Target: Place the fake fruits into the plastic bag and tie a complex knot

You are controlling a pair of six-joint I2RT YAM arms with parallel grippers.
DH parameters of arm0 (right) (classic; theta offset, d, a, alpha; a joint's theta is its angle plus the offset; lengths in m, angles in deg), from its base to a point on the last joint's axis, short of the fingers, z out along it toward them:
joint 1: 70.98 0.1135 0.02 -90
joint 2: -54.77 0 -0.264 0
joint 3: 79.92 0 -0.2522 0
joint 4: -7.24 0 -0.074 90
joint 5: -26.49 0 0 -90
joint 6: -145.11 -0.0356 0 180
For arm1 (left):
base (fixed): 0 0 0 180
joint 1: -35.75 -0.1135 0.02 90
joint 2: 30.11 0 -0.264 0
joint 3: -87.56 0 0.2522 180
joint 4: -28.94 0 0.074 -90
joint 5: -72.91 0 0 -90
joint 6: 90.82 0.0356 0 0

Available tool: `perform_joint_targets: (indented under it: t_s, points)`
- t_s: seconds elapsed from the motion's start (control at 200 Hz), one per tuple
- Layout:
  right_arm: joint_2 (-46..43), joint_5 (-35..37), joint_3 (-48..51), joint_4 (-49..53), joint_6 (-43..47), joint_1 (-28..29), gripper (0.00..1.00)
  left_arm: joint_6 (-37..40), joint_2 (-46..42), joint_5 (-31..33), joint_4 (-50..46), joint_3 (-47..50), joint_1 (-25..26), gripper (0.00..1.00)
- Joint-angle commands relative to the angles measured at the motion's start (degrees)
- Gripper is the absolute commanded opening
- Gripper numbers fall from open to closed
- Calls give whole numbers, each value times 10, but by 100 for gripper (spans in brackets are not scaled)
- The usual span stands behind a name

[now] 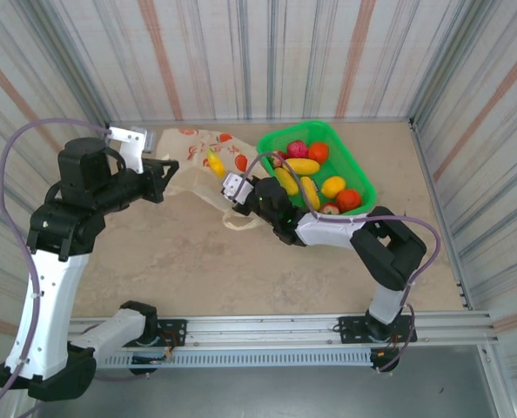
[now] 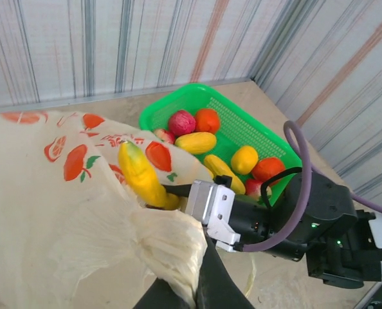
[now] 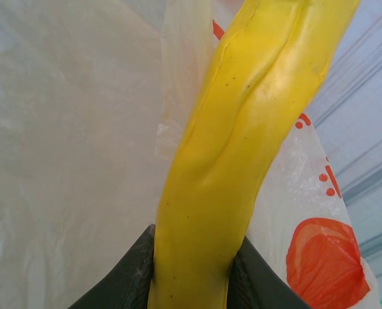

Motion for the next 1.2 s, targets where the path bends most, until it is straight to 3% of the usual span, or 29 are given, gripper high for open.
perform_joint_targets:
  t_s: [0.0, 0.145, 0.24, 0.421, 0.616, 0.792, 1.022, 1.087, 1.197]
  points:
    - [-42, 26, 6, 8, 52, -5, 12, 18, -5, 11, 7, 20, 6, 0]
    - [-76, -49, 48, -32, 68, 13, 15, -32, 37, -70, 36, 21, -19, 0]
    - [-79, -51, 64, -51, 91, 28, 15, -57, 80, -122, 43, -12, -33, 0]
    - [-82, -36, 96, -89, 132, 45, 15, -77, 122, -139, 39, -51, -46, 0]
    - [-99, -66, 120, -75, 149, 56, 18, -85, 147, -147, 37, -71, -69, 0]
    - [-95, -105, 72, 117, 198, 52, 20, -92, 150, -188, 52, -91, -78, 0]
    - [-56, -28, -10, 210, 177, 48, 25, -67, 131, -186, 47, -85, -57, 0]
    - [-45, -13, -42, 250, 155, 40, 33, -61, 122, -188, 48, -76, -51, 0]
    - [-31, 19, -88, 297, 123, 31, 65, -41, 99, -164, 37, -51, -40, 0]
